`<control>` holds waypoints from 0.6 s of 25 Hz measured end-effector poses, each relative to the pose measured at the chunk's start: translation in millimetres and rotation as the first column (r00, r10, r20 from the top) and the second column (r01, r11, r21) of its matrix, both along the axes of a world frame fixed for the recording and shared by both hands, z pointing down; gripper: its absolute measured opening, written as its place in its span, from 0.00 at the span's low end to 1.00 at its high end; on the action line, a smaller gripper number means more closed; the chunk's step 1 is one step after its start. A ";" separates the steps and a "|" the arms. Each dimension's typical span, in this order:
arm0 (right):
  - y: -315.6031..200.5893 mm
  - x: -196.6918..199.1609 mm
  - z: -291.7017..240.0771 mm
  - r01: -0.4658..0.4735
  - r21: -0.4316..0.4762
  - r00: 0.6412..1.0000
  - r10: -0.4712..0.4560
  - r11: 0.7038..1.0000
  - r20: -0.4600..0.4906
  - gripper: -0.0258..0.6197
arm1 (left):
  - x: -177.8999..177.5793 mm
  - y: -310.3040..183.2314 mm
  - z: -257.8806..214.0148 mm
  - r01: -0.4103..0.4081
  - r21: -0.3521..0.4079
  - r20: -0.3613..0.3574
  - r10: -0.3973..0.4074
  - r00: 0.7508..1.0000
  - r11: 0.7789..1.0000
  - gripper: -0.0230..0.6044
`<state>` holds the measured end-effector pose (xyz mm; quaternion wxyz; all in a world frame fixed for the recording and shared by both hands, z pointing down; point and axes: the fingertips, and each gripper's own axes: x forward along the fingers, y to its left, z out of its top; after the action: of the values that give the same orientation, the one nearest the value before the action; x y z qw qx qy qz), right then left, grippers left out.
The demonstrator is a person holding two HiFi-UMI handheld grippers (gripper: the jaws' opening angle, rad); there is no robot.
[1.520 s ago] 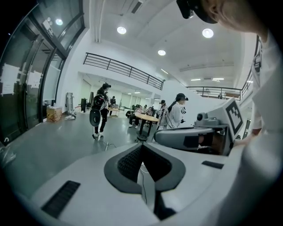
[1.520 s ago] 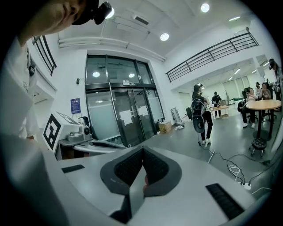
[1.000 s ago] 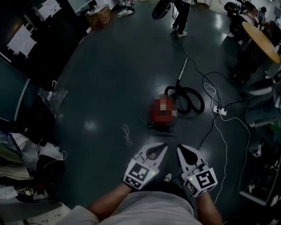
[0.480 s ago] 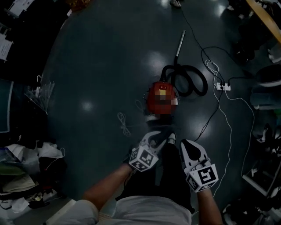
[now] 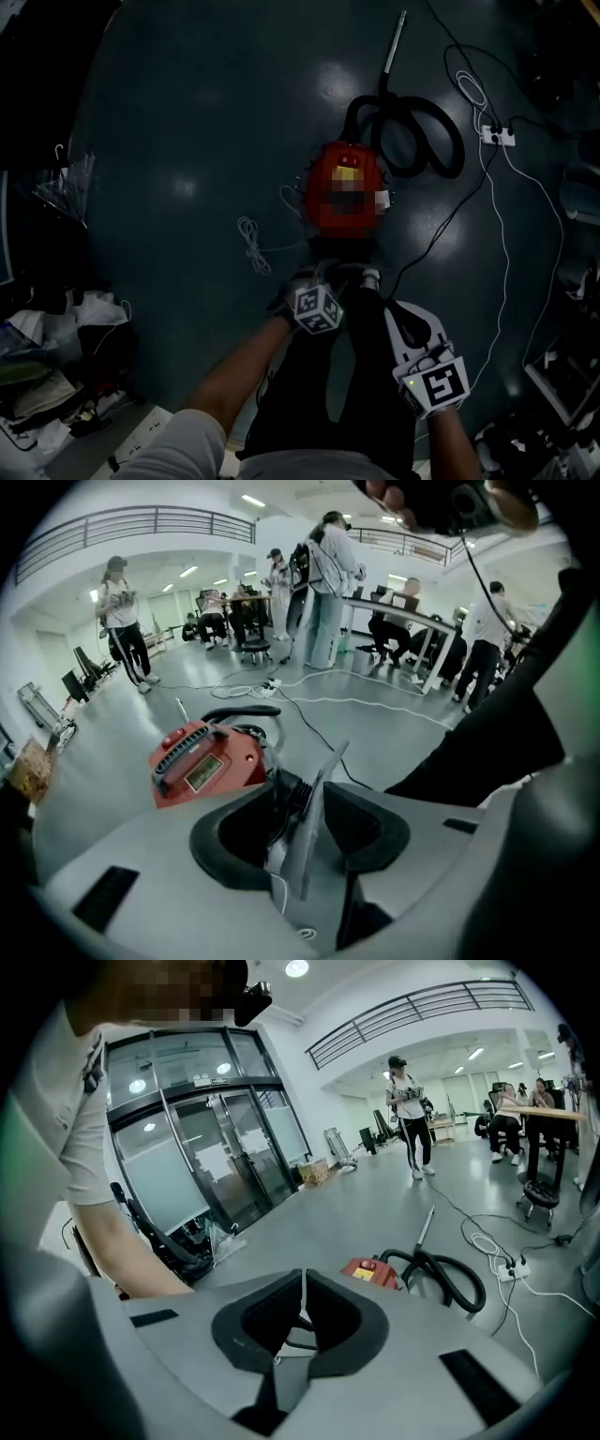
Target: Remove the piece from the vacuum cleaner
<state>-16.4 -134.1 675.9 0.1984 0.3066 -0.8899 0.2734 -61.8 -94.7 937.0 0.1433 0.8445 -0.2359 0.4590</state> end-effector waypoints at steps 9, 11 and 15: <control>-11.6 7.4 51.9 -0.024 -0.091 1.000 0.024 0.996 0.002 0.07 | 6.4 14.0 110.8 -0.181 -0.086 0.179 0.194 0.965 0.980 0.28; -17.0 7.6 54.4 -0.034 -0.085 0.999 0.035 0.996 0.013 0.07 | 7.7 17.5 121.0 -0.204 -0.089 0.197 0.218 0.956 0.975 0.28; -15.0 15.2 65.9 -0.037 -0.107 0.999 0.036 0.994 -0.012 0.07 | 11.0 20.1 131.8 -0.228 -0.094 0.217 0.243 0.945 0.969 0.27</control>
<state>-1.2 -149.1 741.8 0.2141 0.3133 -0.8671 0.3229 -50.8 -74.6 1068.9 0.0879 0.8032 -0.1326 0.5740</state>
